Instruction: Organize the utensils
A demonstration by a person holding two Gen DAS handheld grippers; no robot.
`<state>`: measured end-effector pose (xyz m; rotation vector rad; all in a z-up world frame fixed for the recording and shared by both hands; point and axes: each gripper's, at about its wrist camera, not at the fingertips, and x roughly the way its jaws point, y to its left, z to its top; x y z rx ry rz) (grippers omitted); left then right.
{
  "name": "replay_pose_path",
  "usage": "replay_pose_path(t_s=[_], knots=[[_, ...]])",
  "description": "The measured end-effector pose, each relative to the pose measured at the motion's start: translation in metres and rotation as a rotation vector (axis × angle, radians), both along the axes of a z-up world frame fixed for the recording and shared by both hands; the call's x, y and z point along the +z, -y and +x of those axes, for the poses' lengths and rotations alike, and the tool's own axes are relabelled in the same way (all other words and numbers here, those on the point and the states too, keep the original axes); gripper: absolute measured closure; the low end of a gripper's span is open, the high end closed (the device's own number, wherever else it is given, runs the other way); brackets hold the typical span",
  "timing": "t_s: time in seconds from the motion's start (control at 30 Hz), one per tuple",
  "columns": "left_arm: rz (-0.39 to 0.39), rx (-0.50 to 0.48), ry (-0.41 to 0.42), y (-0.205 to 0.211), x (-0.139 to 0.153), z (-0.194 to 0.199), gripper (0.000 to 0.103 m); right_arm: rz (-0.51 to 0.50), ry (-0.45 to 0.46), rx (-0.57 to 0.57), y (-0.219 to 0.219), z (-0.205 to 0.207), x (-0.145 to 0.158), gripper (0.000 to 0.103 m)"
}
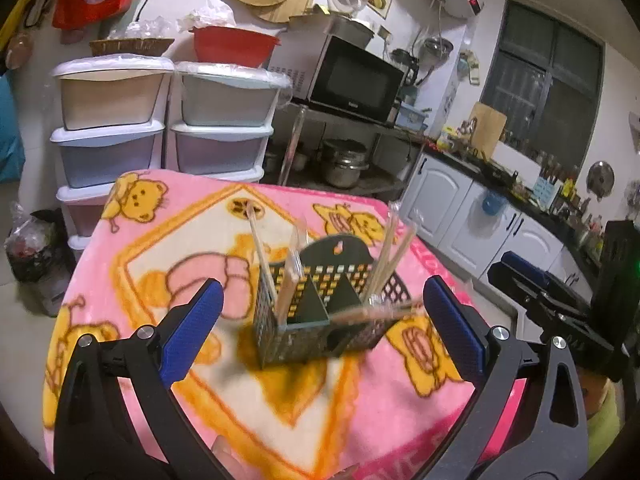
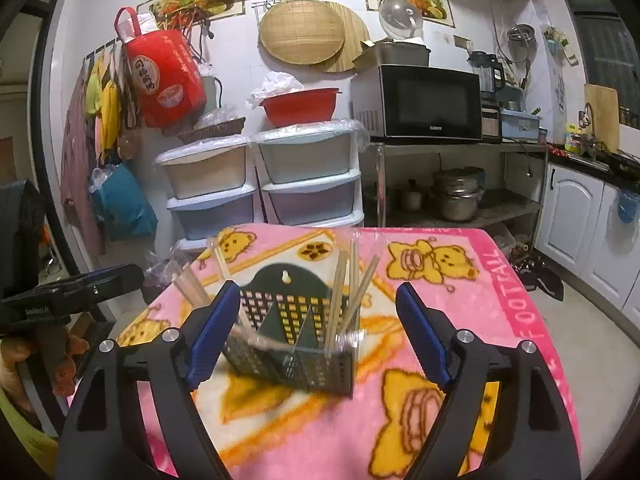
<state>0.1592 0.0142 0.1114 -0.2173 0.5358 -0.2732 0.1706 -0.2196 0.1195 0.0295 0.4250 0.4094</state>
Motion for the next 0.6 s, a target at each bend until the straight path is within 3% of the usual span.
replay_pose_path(t_s=[0.53, 0.6], knots=[[0.027, 0.011, -0.097, 0.007, -0.057, -0.025, 0.011, -0.06, -0.085, 0.009, -0.006, -0.038, -0.058, 0.018], [0.023, 0.031, -0.103, 0.005, -0.064, -0.028, 0.011, -0.071, -0.086, 0.008, -0.007, -0.042, -0.064, 0.013]])
